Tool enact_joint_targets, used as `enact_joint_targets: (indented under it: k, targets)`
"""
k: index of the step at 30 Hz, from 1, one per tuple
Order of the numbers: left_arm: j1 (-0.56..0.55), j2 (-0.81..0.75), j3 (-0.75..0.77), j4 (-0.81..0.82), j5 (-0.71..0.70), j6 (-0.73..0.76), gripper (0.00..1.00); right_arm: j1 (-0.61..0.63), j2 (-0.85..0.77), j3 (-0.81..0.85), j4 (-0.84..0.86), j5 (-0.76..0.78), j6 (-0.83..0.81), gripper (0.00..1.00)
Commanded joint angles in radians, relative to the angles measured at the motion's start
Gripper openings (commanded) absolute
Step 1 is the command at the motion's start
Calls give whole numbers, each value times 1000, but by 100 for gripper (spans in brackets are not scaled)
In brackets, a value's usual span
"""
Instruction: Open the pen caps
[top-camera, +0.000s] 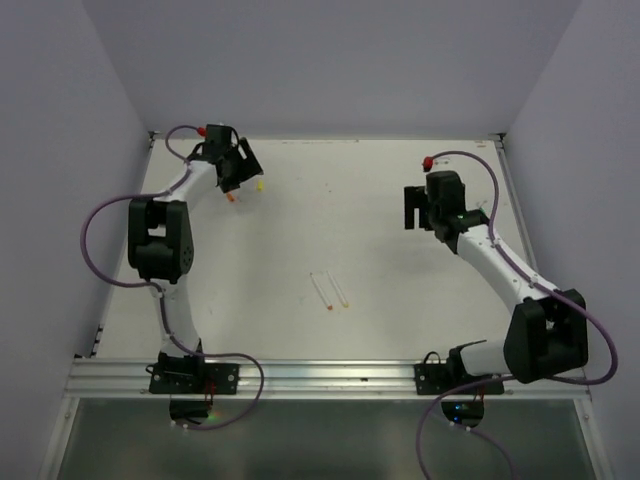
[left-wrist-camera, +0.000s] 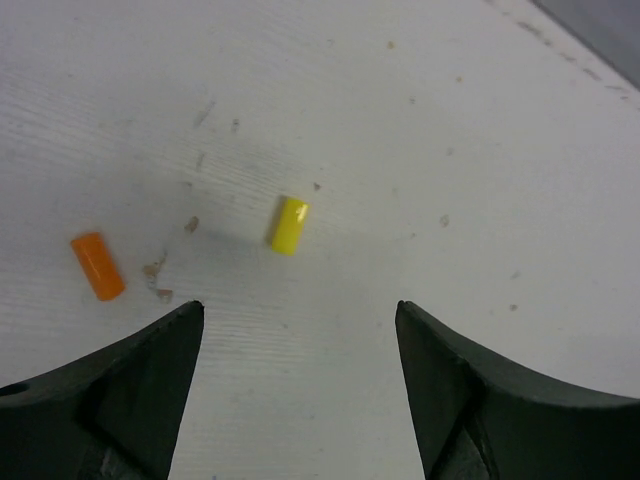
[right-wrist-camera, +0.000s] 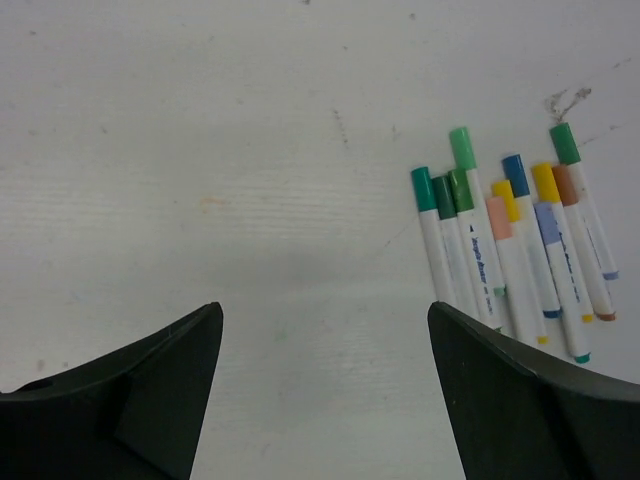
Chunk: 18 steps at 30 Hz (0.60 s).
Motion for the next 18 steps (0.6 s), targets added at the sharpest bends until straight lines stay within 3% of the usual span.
enact_joint_targets:
  k: [1,3,6,11,18]
  targets:
    - [-45,-192,-149,186,67,-91,80,-70,101,54,-12,3,-175,86]
    - [-54,-244,-238,334,119,-131,81,-152,196,92,-33,-93,-203,74]
    - [-78,-321,-348,459,166,-172,81,-196,262,119,-11,-114,-211,73]
    - [-126,-407,-417,538,160,-201,81,-273,319,111,28,-161,-209,66]
    - [-190,-422,-421,577,187,-206,81,-274,366,103,32,-181,-231,57]
